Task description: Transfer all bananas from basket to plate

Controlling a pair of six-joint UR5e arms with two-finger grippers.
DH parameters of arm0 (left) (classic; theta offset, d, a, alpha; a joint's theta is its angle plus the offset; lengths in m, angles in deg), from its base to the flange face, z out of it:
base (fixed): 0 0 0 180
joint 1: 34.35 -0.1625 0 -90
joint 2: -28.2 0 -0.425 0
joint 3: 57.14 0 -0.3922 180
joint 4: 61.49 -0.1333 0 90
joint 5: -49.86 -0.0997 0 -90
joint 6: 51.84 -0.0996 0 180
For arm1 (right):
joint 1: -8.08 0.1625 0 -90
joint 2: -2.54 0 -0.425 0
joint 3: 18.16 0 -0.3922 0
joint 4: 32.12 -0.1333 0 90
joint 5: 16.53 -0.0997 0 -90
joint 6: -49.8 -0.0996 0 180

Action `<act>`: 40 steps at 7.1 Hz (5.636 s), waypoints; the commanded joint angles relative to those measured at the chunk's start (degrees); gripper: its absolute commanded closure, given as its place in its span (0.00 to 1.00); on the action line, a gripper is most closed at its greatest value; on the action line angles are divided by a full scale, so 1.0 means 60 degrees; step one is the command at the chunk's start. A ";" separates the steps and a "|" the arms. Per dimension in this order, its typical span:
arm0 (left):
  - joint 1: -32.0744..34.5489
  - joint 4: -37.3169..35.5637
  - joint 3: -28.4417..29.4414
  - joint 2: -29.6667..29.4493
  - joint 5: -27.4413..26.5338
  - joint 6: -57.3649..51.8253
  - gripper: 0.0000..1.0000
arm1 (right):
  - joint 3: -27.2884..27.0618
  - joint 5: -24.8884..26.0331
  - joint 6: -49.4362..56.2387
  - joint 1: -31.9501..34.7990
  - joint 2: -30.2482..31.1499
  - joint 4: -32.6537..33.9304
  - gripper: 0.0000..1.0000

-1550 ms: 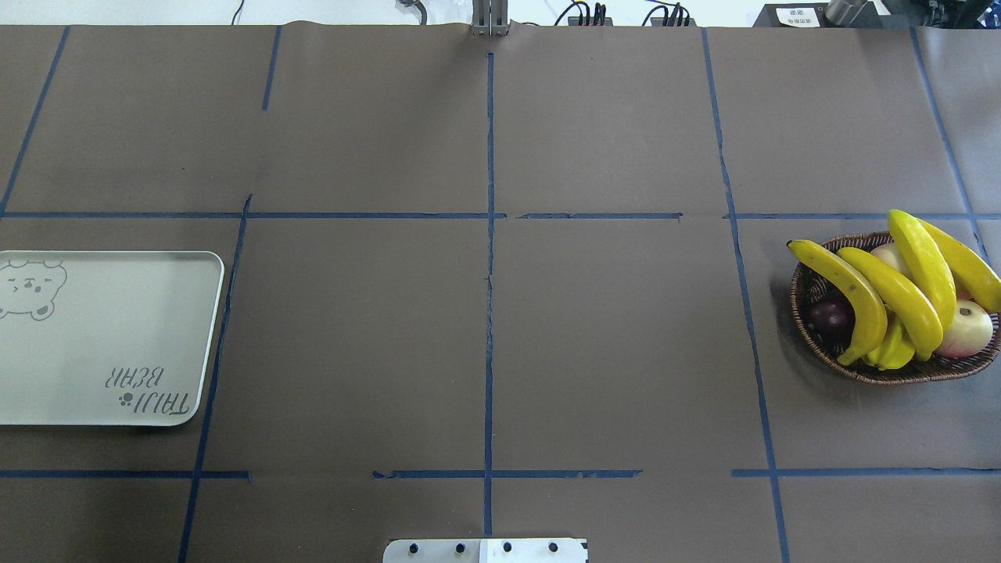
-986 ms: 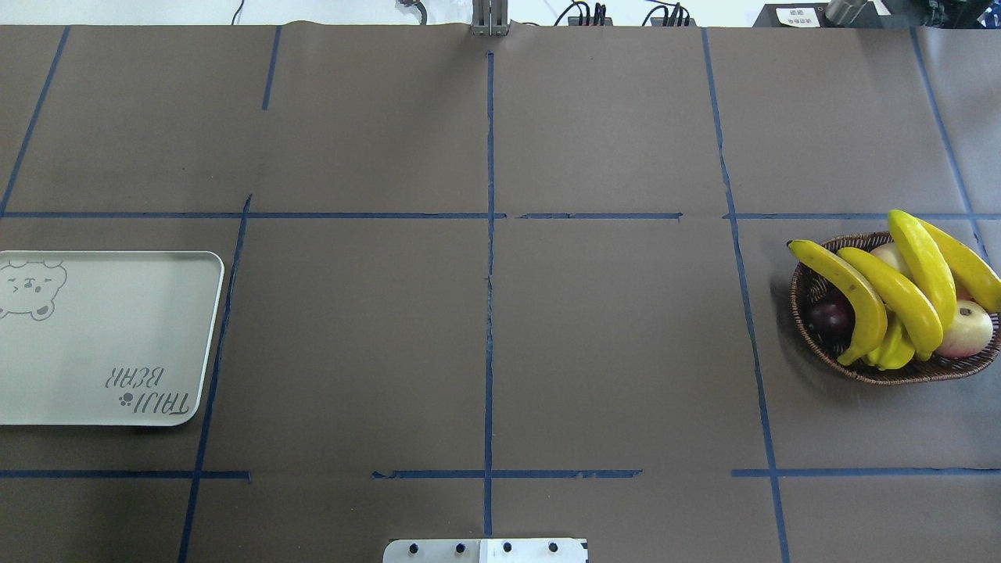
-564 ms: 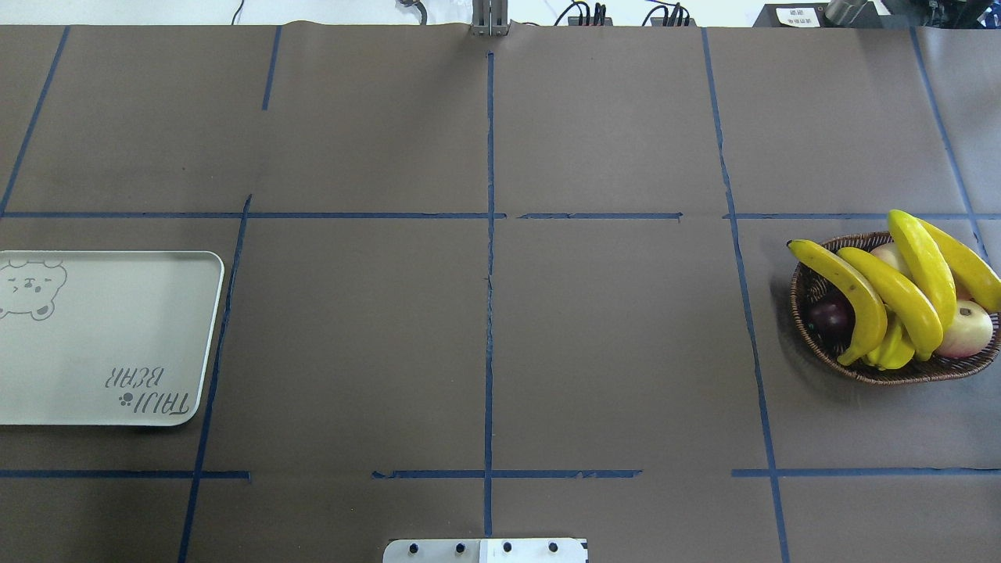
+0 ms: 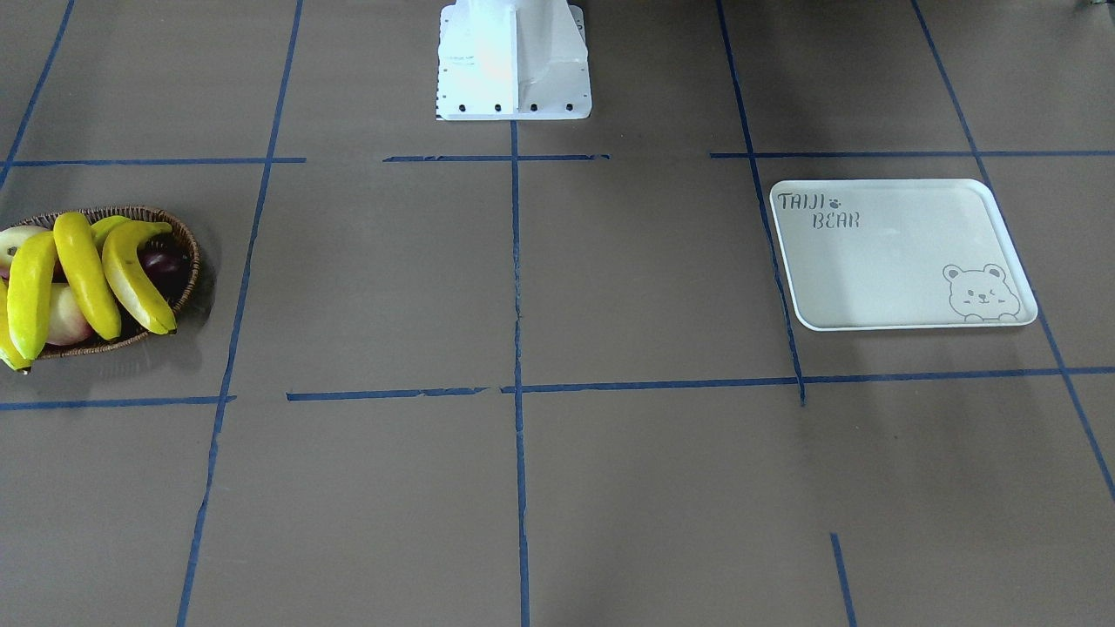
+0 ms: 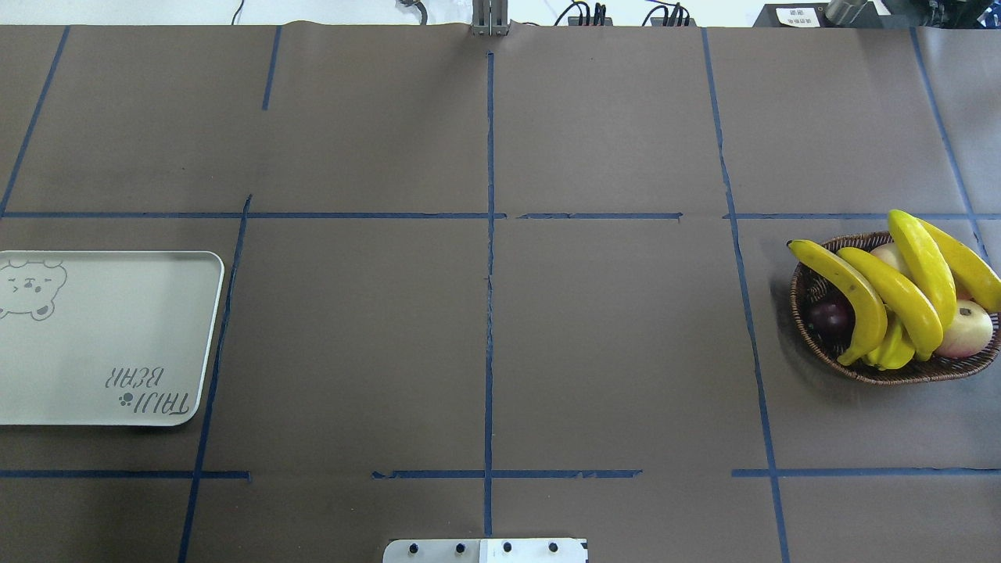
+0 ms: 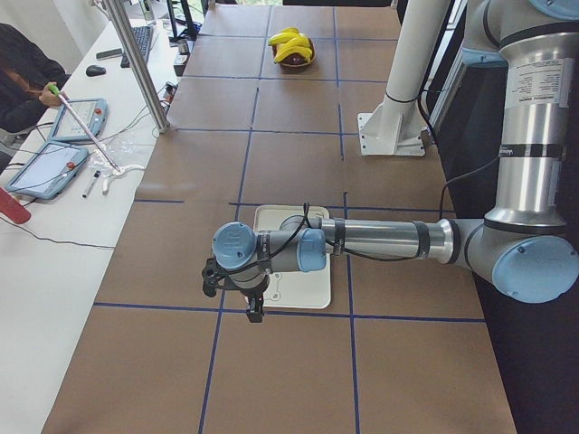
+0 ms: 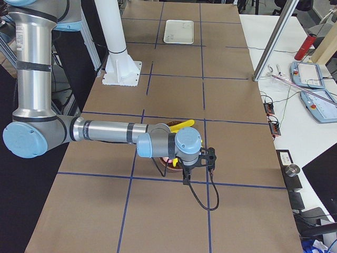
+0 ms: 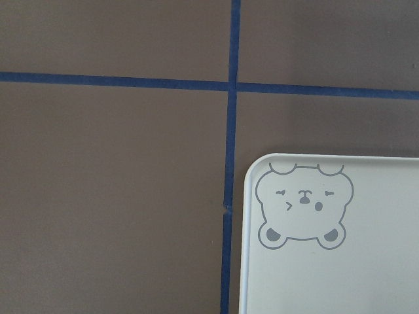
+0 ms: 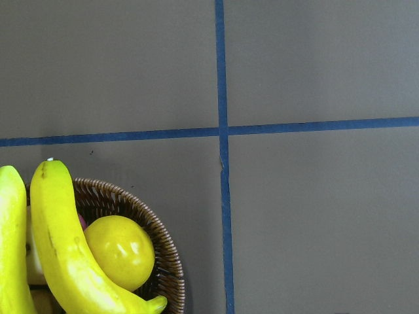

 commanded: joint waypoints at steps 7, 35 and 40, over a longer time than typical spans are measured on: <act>-0.0011 0.0574 0.0367 -0.0029 0.0015 0.0041 0.00 | -0.0130 -0.0035 -0.0031 -0.0073 -0.0174 -0.0039 0.00; 0.0003 0.0779 0.0425 0.0000 0.0029 0.0012 0.00 | -0.1801 0.1738 -0.5539 -0.4804 0.0308 -0.1577 0.31; -0.0011 0.0779 0.0425 0.0000 0.0029 0.0026 0.00 | -0.1713 0.1738 -0.5510 -0.4805 0.0323 -0.1577 0.35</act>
